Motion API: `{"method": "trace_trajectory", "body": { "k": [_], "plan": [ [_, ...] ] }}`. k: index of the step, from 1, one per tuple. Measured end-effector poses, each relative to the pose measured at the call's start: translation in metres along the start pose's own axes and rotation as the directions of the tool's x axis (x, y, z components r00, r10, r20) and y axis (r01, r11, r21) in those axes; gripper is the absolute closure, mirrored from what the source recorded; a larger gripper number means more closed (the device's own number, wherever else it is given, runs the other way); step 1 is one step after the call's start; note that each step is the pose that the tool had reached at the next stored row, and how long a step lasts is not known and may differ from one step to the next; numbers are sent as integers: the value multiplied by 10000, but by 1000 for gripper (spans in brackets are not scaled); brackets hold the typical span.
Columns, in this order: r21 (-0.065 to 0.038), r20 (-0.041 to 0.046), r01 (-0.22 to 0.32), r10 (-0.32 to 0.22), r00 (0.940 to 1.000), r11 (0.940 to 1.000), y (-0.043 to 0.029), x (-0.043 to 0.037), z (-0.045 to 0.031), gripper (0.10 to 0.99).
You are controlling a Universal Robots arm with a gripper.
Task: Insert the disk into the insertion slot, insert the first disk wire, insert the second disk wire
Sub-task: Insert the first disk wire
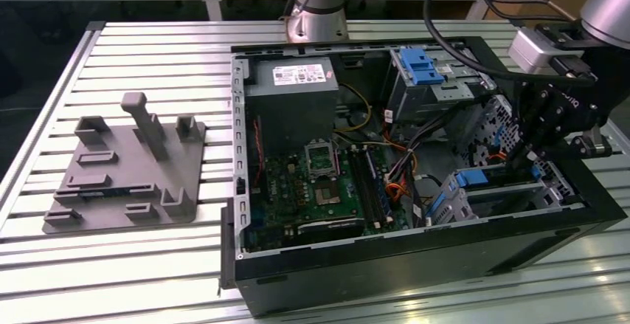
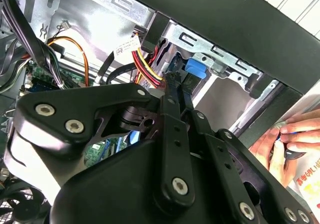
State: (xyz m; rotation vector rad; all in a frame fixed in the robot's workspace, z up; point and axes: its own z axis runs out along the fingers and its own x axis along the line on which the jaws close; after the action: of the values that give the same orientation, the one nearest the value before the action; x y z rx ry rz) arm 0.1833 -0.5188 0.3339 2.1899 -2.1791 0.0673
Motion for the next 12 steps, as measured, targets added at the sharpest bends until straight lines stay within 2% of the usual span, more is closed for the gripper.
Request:
{"method": "trace_trajectory", "body": {
  "k": [12],
  "plan": [
    [0, 0, 1, -1, 10000, 10000, 9, 18, 29, 922]
  ]
}}
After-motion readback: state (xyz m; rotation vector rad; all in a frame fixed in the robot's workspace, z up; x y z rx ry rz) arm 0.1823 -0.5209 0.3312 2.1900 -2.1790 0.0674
